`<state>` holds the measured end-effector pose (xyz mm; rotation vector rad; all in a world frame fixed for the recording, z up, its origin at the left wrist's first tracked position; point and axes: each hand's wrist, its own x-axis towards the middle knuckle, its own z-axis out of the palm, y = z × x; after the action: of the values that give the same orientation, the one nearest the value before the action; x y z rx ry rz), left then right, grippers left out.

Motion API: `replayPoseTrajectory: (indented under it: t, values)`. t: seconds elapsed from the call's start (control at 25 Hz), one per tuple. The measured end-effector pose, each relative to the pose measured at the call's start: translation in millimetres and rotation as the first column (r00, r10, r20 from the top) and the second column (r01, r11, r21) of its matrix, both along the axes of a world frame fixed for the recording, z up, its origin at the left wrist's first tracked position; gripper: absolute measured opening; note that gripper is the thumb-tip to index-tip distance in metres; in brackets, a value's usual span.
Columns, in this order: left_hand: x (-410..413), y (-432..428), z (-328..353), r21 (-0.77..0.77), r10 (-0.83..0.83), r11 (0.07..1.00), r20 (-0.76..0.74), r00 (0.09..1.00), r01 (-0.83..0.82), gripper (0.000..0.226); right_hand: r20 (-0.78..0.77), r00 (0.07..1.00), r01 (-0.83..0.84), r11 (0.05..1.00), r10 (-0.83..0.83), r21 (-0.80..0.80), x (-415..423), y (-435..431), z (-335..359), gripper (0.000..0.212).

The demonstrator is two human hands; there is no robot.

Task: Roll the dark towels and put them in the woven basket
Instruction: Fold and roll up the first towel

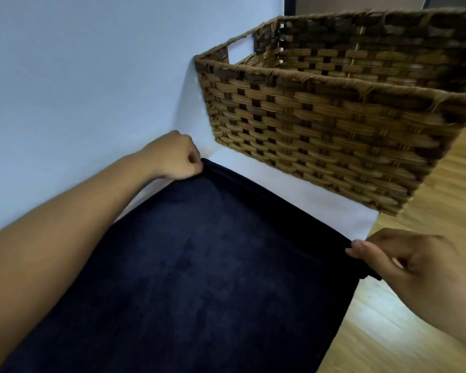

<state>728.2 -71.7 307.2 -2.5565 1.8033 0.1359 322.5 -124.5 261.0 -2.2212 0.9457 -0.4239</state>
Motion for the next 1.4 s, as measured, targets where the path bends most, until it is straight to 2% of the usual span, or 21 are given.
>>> replayPoseTrajectory:
  t: [0.04,0.08,0.12,0.24,0.28,0.36,0.44,0.48,0.56,0.6,0.72,0.84,0.96,1.04,1.16,1.28,1.36,1.4]
  values:
    - [-3.0,-10.6,9.6,0.079,0.032,0.996,-0.017,0.999,-0.03,0.02,0.0,0.999,0.05,0.994,-0.051,0.101,4.0,-1.2,7.2,0.052]
    - [-4.2,-21.9,16.1,0.144,0.039,0.989,-0.002,0.999,-0.038,0.028,-0.006,0.997,0.083,0.986,-0.083,0.144,8.3,-3.6,9.3,0.029]
    - [-6.7,-31.2,20.3,0.213,0.041,0.976,0.035,0.999,-0.047,0.033,-0.024,0.995,0.098,0.98,-0.096,0.172,11.1,-5.1,11.6,0.016]
    - [-22.0,-52.7,25.4,0.422,-0.054,0.905,0.257,0.965,-0.061,0.037,-0.082,0.991,0.12,0.963,-0.103,0.242,11.3,-6.5,16.2,0.02]
    - [-27.9,-56.3,24.6,0.451,-0.078,0.888,0.336,0.938,-0.088,0.035,-0.093,0.988,0.14,0.963,-0.122,0.231,11.7,-5.6,16.1,0.02]
    - [-33.1,-61.0,16.5,0.427,-0.167,0.903,0.433,0.886,-0.038,0.035,-0.094,0.975,0.215,0.957,-0.2,0.193,11.7,-2.2,13.5,0.021]
    - [-25.8,-63.2,1.2,0.396,-0.267,0.912,0.371,0.89,0.108,0.033,-0.084,0.961,0.275,0.936,-0.263,0.218,10.2,0.2,10.0,0.025]
    - [-16.6,-61.1,-4.2,0.379,-0.301,0.905,0.246,0.921,0.194,0.022,-0.07,0.959,0.284,0.925,-0.275,0.253,9.5,1.0,7.8,0.026]
    - [-4.7,-52.5,-3.1,0.309,-0.371,0.898,0.152,0.916,0.313,0.004,-0.042,0.959,0.281,0.923,-0.28,0.264,9.4,2.2,2.4,0.025]
    - [0.5,-45.4,3.2,0.301,-0.374,0.895,0.105,0.922,0.329,0.006,-0.036,0.96,0.278,0.93,-0.277,0.241,8.3,2.9,0.0,0.024]
    - [16.5,-29.6,5.6,0.324,-0.362,0.885,0.023,0.932,0.335,0.035,-0.063,0.982,0.186,0.979,-0.181,0.086,7.5,9.1,1.2,0.025]
    - [14.3,-33.0,6.8,0.348,-0.386,0.865,0.002,0.922,0.362,0.032,-0.086,0.994,0.072,0.997,-0.073,-0.022,4.7,10.1,3.8,0.02]
    - [14.0,-36.9,8.8,0.368,-0.481,0.829,0.084,0.872,0.422,0.022,-0.051,0.999,0.014,0.996,-0.019,-0.091,6.3,5.5,-0.8,0.014]
    - [16.0,-37.2,8.5,0.33,-0.561,0.816,0.257,0.787,0.475,0.026,-0.004,1.0,0.027,0.977,-0.028,-0.21,7.9,2.9,-6.4,0.019]
    - [17.4,-23.0,-4.3,0.165,-0.55,0.829,0.409,0.728,0.534,0.021,0.006,1.0,0.02,0.91,-0.02,-0.415,15.1,-4.2,-13.5,0.022]
    - [16.1,-2.5,-19.2,-0.028,-0.392,0.873,0.555,0.733,0.487,0.011,0.062,0.998,0.039,0.785,-0.001,-0.618,22.3,-15.0,-20.4,0.024]
    - [11.7,6.7,-32.4,-0.112,-0.285,0.893,0.608,0.741,0.436,0.007,0.074,0.992,-0.019,0.697,0.103,-0.717,26.3,-19.1,-25.1,0.015]
    - [9.7,8.8,-38.4,-0.144,-0.246,0.9,0.612,0.751,0.412,0.004,0.057,0.983,-0.073,0.655,0.175,-0.753,26.6,-21.9,-27.8,0.019]
